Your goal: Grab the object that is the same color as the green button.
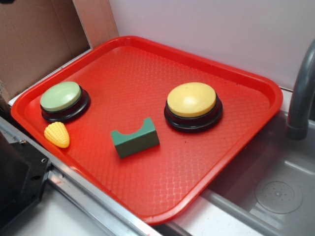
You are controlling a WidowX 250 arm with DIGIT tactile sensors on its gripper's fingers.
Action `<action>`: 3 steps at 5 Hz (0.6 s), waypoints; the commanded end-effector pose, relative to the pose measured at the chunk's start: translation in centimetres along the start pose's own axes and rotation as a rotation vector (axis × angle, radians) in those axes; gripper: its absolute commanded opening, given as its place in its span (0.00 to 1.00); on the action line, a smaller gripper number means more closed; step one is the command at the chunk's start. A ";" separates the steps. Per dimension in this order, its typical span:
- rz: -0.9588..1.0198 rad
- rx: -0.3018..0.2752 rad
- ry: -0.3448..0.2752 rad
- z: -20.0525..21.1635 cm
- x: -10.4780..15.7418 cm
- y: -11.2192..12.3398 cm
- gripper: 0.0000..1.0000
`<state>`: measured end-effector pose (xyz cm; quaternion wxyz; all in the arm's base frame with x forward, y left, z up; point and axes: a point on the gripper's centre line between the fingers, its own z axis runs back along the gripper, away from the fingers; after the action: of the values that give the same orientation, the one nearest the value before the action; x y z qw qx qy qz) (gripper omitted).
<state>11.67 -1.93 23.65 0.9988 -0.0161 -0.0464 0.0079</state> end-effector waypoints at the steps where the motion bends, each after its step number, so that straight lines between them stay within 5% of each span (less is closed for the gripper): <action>1: 0.000 0.000 0.000 0.0 0.0 0.0 1.00; 3: -0.140 0.019 -0.003 -3.2 2.1 -1.5 1.00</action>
<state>13.91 -3.45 20.13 0.9978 -0.0029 -0.0346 -0.0572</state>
